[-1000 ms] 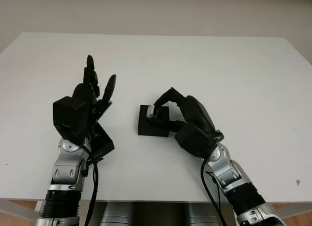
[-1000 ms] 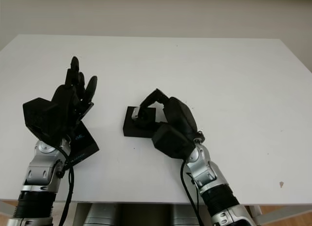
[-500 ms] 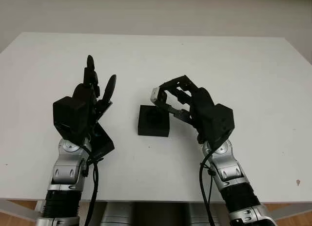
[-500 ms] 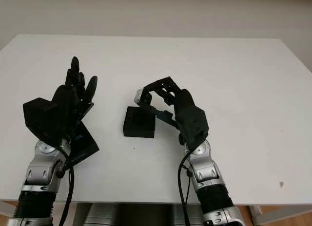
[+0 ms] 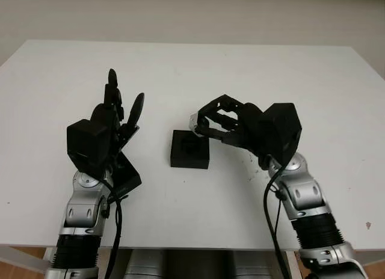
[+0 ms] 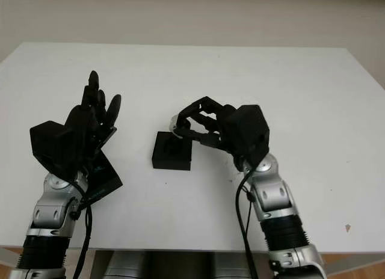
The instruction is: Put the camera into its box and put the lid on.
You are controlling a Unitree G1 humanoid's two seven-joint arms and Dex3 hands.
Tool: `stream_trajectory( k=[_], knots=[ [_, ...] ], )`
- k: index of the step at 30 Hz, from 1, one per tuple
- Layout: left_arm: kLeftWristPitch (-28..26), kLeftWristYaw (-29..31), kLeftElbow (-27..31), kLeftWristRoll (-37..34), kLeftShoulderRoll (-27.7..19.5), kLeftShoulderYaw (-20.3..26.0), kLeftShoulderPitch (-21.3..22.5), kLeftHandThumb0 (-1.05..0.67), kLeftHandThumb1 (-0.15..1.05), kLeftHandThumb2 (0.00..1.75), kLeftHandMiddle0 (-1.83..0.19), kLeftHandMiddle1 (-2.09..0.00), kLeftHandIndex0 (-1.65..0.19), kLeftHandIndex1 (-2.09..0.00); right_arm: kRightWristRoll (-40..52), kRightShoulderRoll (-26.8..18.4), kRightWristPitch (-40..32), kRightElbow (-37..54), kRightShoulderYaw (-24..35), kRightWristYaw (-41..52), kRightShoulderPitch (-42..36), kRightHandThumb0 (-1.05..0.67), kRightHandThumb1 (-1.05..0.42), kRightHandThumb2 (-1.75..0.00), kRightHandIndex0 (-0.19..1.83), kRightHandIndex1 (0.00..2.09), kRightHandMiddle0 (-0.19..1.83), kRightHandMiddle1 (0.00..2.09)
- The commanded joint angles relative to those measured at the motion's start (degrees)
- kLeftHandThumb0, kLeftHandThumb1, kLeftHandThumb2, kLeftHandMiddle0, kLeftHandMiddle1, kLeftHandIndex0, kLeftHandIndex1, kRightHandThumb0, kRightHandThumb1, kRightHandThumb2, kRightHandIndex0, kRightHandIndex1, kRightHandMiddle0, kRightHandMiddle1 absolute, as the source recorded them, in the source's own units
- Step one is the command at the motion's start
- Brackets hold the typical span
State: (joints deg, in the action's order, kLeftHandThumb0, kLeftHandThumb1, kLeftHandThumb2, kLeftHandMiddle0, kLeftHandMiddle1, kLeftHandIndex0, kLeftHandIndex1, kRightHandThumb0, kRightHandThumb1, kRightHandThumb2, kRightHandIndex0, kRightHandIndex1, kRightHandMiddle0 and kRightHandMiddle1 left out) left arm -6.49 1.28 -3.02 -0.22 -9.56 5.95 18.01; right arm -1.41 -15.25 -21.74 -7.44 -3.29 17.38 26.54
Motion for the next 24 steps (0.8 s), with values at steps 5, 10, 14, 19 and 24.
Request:
stream_trajectory(
  k=[5,10,14,19,24],
  knots=[
    [0.2,-0.2,0.7,0.1,0.0,0.0,0.0,-0.76,1.05,0.44,0.19,0.00,0.19,0.00,-1.9,-2.6,-2.5,1.4,-1.3,1.7,2.2,-0.41,-0.92,-0.05,0.37,0.05,0.38,1.56],
    [0.4,-0.3,0.4,0.1,0.2,-0.1,0.2,-0.77,1.05,0.43,0.19,0.00,0.19,0.00,-3.0,-2.8,-2.2,1.2,-1.8,1.8,2.4,-0.40,-0.91,-0.05,0.37,0.05,0.39,1.52],
    [1.3,-0.7,-0.1,0.7,0.2,-0.3,0.3,-0.76,1.05,0.44,0.19,0.00,0.19,0.00,-3.6,-2.9,-2.3,1.2,-2.6,2.5,2.7,-0.43,-0.91,-0.05,0.38,0.05,0.39,1.53],
    [0.7,-0.7,-0.1,0.7,0.4,-0.3,0.3,-0.77,1.05,0.44,0.19,0.00,0.19,0.00,-3.4,-2.7,-3.8,1.4,-3.0,3.6,3.3,-0.45,-0.91,-0.05,0.38,0.05,0.38,1.54],
    [0.8,-0.8,-0.1,0.5,0.7,-0.2,0.3,-0.76,1.05,0.44,0.19,0.00,0.19,0.00,-2.9,-2.2,-5.1,1.3,-3.3,4.4,4.3,-0.45,-0.91,-0.05,0.37,0.05,0.37,1.57]
  ],
)
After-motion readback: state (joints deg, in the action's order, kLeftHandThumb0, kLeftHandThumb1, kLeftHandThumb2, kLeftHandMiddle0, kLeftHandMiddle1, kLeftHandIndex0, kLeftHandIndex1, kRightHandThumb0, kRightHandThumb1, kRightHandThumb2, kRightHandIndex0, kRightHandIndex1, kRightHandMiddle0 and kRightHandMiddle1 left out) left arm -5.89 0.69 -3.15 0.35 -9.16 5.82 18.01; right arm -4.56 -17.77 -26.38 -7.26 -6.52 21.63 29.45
